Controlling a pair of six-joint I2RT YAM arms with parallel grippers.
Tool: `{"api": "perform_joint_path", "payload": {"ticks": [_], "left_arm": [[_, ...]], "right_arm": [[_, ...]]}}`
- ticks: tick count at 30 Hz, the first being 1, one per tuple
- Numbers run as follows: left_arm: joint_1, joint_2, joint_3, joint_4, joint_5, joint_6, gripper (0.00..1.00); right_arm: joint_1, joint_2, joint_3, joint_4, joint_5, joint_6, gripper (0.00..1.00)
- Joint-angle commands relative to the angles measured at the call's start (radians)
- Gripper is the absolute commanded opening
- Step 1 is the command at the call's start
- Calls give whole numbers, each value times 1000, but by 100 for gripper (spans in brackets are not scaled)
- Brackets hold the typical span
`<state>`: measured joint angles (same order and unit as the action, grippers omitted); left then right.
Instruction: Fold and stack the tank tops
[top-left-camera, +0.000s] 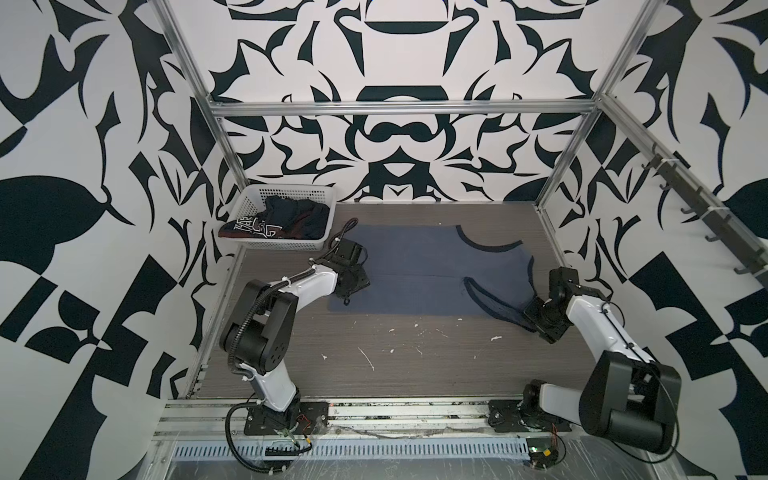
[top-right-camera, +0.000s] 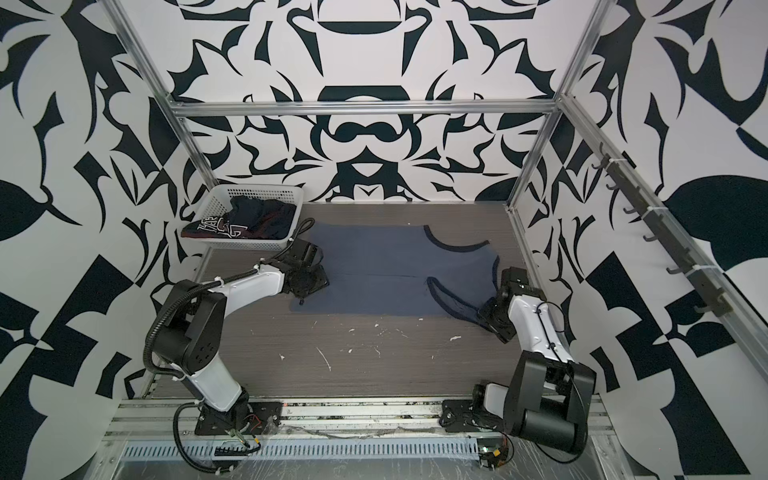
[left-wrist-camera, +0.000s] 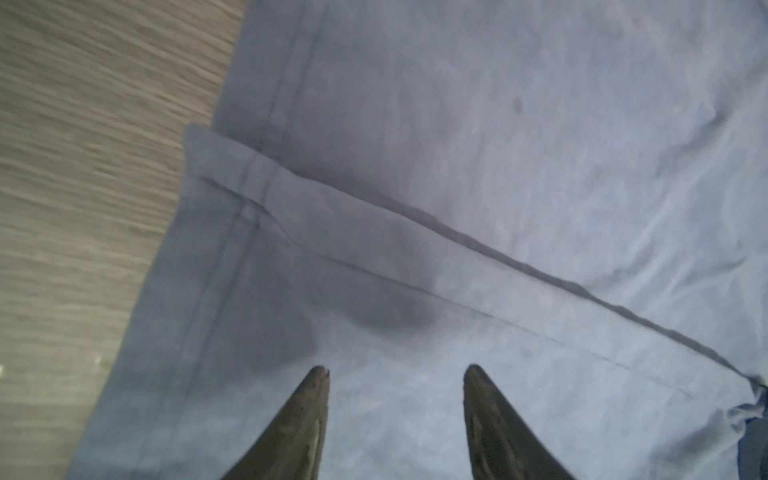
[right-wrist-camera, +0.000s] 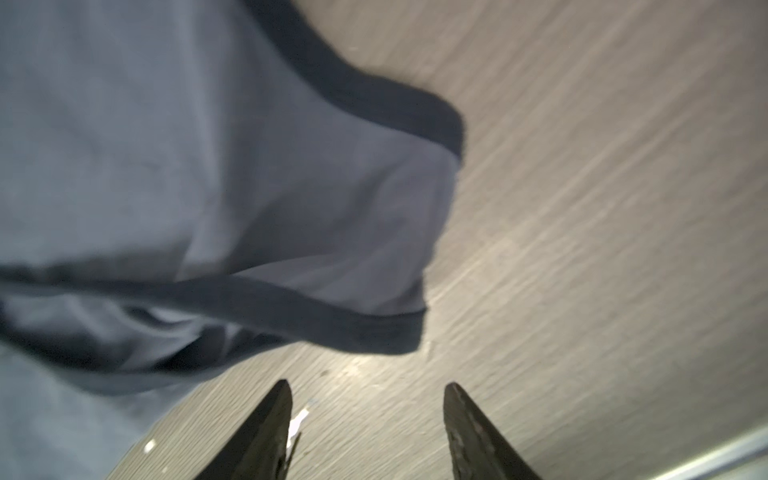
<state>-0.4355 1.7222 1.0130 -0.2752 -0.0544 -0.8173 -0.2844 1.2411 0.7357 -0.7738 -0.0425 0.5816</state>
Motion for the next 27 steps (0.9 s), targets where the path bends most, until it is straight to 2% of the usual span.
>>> {"api": "perform_joint_path", "payload": {"ticks": [1, 14, 27], "left_arm": [[24, 35, -28, 40, 45, 2, 55], [58, 59, -58, 48, 40, -10, 55], [84, 68, -96, 48, 15, -16, 55]], "right_arm": [[5, 20, 16, 2, 66, 40, 63], [7, 208, 94, 72, 168, 35, 62], [11, 412, 283, 108, 177, 1, 53]]}}
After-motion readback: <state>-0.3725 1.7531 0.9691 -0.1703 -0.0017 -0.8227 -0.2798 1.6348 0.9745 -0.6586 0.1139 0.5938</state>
